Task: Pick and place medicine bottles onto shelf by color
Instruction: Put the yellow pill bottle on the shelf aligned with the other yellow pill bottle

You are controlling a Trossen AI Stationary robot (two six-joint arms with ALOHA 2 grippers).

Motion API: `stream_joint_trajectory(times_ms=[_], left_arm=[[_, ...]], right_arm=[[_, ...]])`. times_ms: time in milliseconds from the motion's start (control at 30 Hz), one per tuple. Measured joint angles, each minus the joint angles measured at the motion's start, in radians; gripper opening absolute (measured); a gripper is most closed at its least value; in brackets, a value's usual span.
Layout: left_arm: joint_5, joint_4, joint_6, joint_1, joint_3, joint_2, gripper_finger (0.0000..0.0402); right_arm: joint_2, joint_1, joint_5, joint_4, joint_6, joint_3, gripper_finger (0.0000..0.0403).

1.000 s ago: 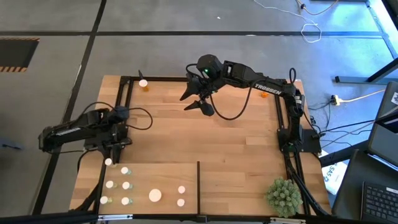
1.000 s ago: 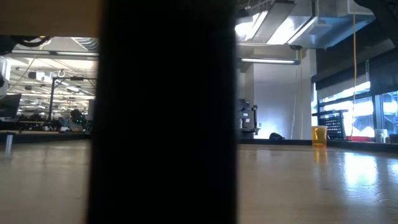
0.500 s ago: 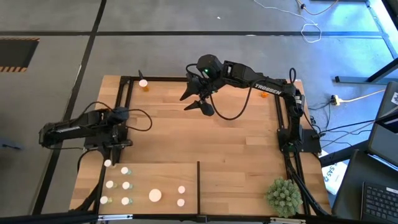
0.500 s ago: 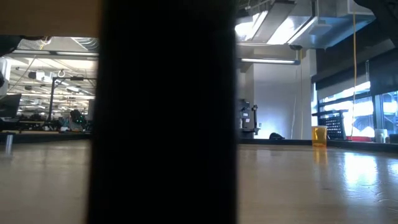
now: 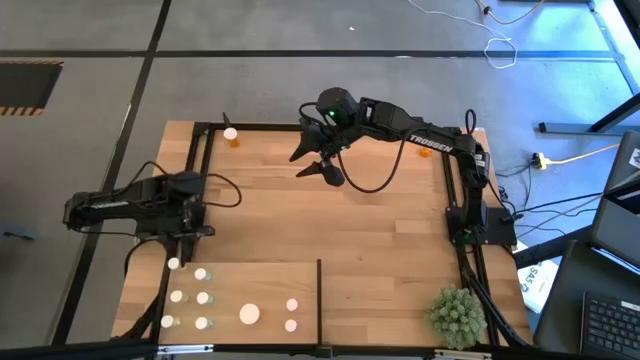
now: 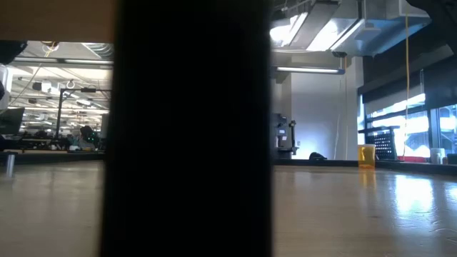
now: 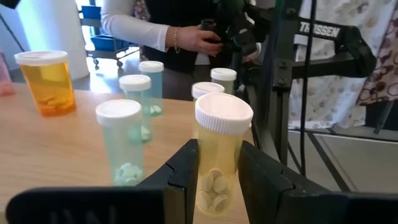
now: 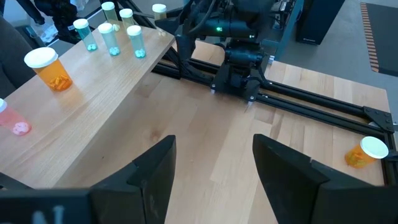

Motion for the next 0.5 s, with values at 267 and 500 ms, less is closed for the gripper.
stream_joint_trajectory(times_ms=[267, 500], left_arm=[[-0.006, 0.138, -0.146, 0.000, 0.000, 0.000, 0.0087], [-0.024, 0.198, -0.189, -0.036, 0.000, 0.000, 0.0087]], right_arm=[[0.000, 0.000, 0.000, 0.000, 0.000, 0.000, 0.0217], [0.000, 0.000, 0.000, 0.000, 0.000, 0.000, 0.0217]])
